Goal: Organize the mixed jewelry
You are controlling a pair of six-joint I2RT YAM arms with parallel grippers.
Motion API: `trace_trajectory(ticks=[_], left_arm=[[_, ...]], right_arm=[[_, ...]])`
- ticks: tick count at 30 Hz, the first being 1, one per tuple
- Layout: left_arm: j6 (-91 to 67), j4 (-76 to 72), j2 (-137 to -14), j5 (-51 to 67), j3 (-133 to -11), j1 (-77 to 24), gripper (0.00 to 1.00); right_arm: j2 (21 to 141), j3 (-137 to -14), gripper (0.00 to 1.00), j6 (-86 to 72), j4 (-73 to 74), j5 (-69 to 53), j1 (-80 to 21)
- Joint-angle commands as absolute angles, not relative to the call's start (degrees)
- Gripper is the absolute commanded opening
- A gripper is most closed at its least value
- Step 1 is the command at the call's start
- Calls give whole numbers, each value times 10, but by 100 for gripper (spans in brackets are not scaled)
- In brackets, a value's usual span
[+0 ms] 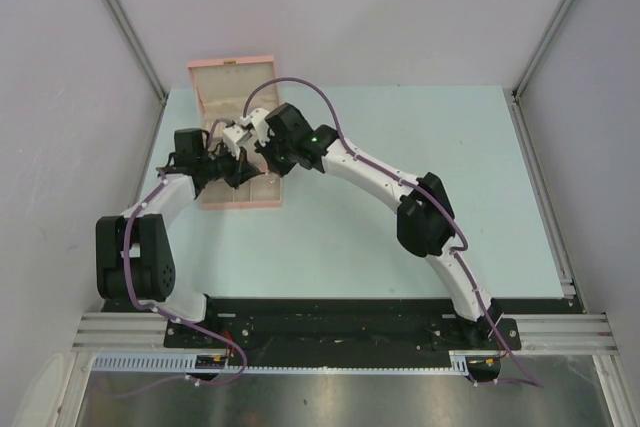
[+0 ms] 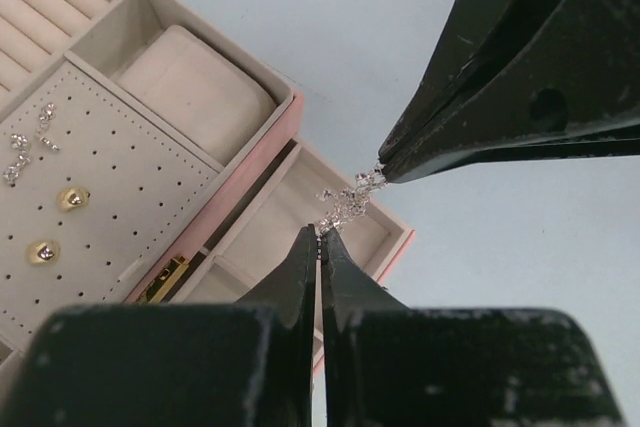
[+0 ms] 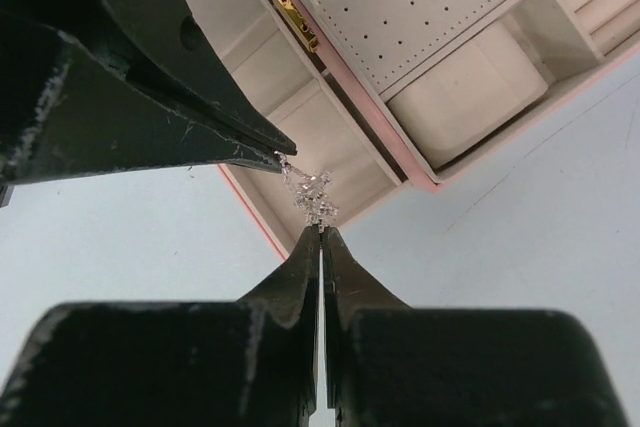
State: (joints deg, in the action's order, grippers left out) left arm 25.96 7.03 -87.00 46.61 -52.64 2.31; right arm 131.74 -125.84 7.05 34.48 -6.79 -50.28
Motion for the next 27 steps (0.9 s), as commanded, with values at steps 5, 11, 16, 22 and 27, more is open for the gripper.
trace_trajectory(ticks=[5, 11, 16, 22, 27], left_arm=[[287, 53, -865, 472, -525, 31, 0], [289, 43, -880, 473, -519, 33, 1], [296, 44, -879, 472, -510, 32, 0], [303, 48, -865, 474, -496, 32, 0], [310, 55, -849, 471, -483, 33, 1]], right_arm=[[1351, -1287, 0, 71, 345, -59, -511], [1365, -1285, 0, 72, 342, -63, -512], [1369, -1280, 0, 67, 337, -68, -512], [1368, -1280, 0, 64, 338, -70, -515], [1358, -1259, 0, 62, 331, -73, -517]])
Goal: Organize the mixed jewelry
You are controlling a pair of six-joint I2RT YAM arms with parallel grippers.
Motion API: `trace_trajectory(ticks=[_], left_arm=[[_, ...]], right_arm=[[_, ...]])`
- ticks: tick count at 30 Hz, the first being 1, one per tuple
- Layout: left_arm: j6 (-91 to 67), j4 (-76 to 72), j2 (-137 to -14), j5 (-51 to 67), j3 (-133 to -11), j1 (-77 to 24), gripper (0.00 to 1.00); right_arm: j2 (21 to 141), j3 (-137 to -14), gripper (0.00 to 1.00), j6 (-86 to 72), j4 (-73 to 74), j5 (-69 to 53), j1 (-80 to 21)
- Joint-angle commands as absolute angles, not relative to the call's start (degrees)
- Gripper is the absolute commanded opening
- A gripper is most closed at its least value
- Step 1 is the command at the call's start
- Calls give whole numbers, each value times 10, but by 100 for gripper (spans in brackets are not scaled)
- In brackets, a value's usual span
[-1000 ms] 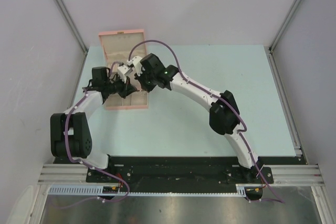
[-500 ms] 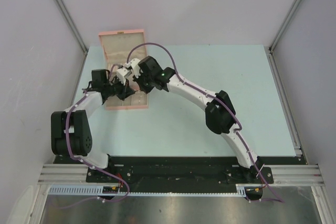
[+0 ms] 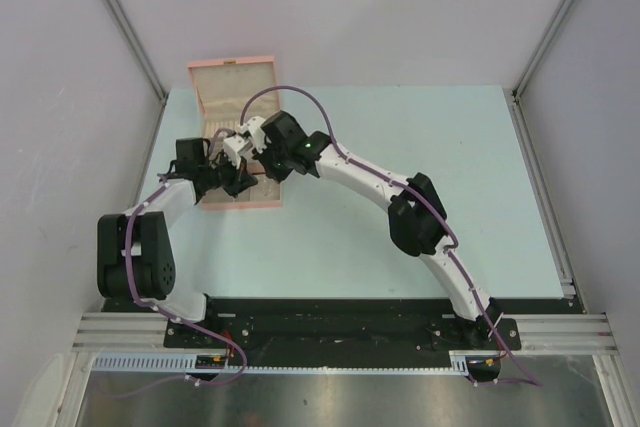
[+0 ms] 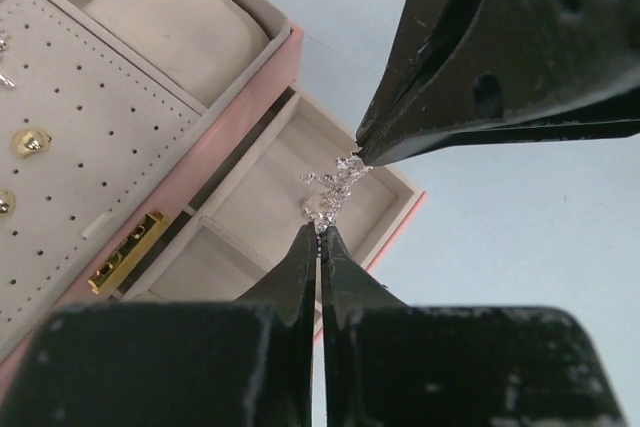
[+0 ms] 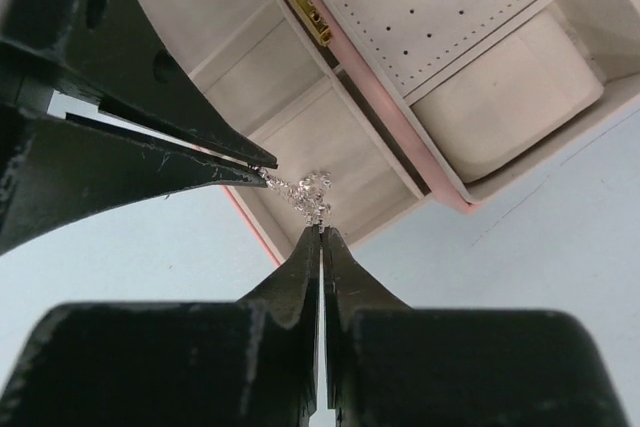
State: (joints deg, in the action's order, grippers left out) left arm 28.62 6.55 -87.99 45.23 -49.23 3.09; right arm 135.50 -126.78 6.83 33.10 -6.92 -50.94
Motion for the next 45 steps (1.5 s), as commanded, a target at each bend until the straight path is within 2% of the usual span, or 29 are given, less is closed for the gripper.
trace_trajectory(ticks=[1, 11, 30, 45], left_arm=[[310, 57, -847, 471, -483, 32, 0], [314, 62, -825, 471, -468, 32, 0], [312, 43, -905, 468, -504, 32, 0], [274, 70, -962, 418, -558, 31, 2]], right_arm=[[1356, -1254, 0, 60, 330, -73, -518], [1338, -1223, 0, 58, 319, -69, -525], [1395, -1266, 0, 67, 322, -53, -517], [1440, -1301, 0, 80, 317, -33, -518]])
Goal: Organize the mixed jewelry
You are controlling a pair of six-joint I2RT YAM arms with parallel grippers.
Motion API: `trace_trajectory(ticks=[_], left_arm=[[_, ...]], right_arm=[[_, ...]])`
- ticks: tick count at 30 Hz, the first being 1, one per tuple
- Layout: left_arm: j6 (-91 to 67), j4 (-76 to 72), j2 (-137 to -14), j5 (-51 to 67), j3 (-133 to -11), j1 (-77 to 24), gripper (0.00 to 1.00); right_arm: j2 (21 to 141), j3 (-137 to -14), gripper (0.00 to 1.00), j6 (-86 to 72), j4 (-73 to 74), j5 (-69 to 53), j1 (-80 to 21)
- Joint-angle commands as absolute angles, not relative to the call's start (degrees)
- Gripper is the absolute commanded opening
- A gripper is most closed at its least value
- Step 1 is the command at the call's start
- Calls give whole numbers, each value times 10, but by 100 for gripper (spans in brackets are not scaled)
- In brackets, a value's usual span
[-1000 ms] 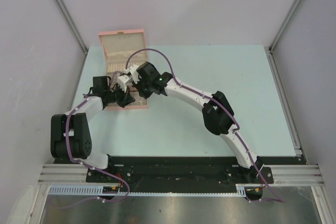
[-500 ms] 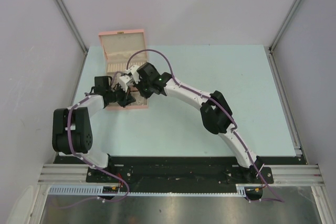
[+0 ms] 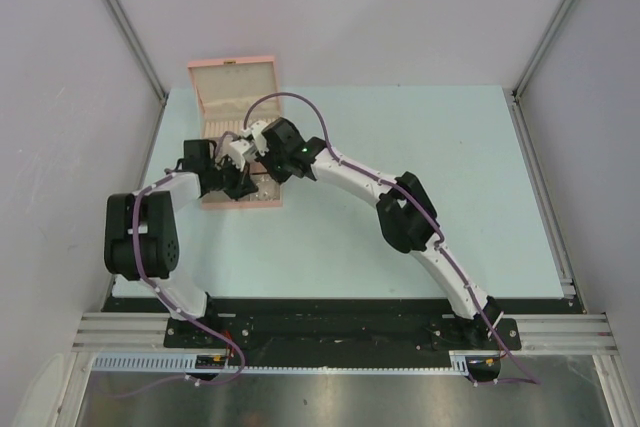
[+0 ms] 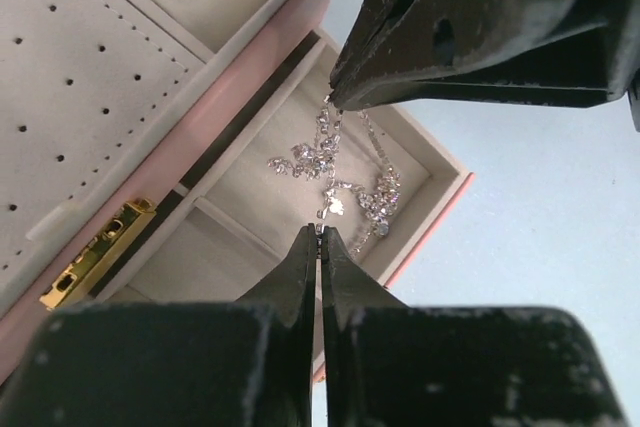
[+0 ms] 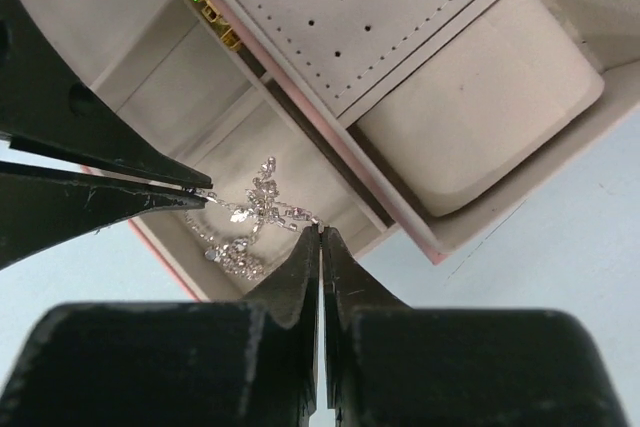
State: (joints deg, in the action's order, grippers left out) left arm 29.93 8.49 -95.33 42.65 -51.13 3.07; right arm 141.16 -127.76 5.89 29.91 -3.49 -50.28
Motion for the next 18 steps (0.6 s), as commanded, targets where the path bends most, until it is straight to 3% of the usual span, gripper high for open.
trace_trajectory(ticks=[1, 18], left_arm=[[272, 73, -966, 416, -562, 31, 2], [273, 135, -1019, 396, -632, 15, 9]], right_arm=[[1443, -1306, 0, 80, 319, -32, -519], [1448, -1295, 0, 83, 323, -34, -529]])
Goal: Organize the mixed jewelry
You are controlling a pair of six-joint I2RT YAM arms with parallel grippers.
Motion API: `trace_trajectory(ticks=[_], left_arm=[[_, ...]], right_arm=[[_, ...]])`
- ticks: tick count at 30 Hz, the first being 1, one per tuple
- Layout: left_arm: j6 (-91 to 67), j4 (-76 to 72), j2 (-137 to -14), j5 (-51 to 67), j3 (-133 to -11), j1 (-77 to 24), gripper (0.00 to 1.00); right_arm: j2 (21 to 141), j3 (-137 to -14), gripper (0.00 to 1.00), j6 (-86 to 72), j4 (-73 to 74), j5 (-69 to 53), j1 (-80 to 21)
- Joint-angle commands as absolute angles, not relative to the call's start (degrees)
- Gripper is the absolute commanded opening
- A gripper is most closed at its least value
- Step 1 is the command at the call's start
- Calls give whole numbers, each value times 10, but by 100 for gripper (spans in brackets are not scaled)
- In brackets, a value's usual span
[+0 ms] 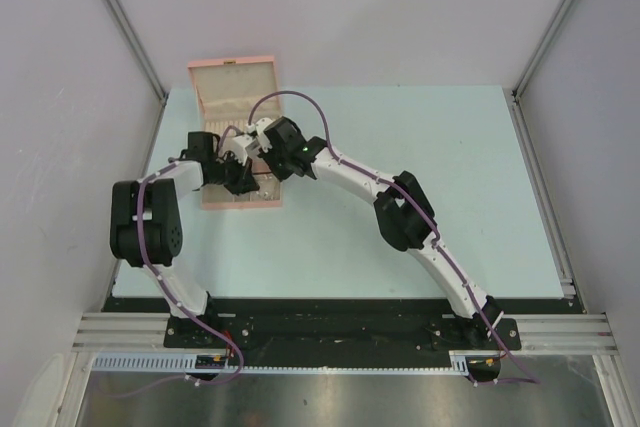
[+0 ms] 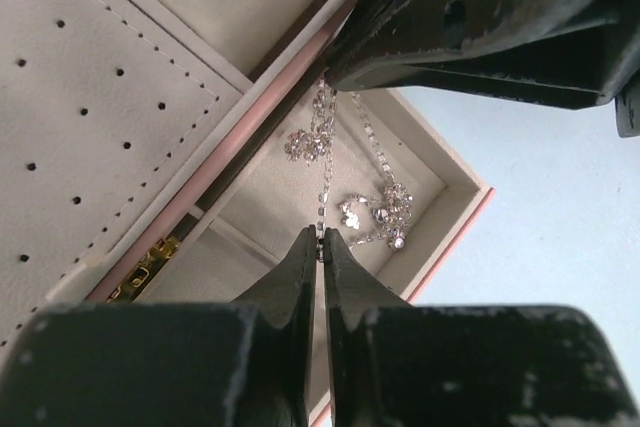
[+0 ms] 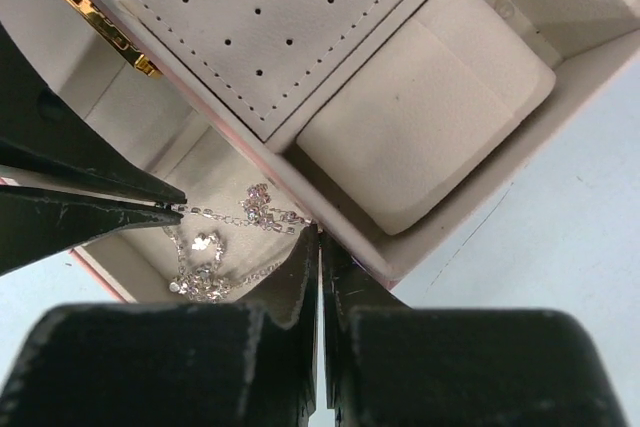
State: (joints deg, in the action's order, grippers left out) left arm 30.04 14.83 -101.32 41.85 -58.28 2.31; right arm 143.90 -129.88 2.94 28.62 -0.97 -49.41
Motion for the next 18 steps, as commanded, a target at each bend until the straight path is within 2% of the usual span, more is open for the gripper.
trace_trajectory(ticks=[1, 8, 18], left_arm=[[273, 137, -1021, 396, -634, 13, 9], [270, 155, -1037, 384, -653, 4, 15], [264, 150, -1040, 383, -652, 4, 15]], right_arm=[[1446, -1293, 0, 83, 323, -34, -531], [1443, -1283, 1, 81, 327, -44, -537], [1442, -1275, 9, 81, 323, -44, -542]])
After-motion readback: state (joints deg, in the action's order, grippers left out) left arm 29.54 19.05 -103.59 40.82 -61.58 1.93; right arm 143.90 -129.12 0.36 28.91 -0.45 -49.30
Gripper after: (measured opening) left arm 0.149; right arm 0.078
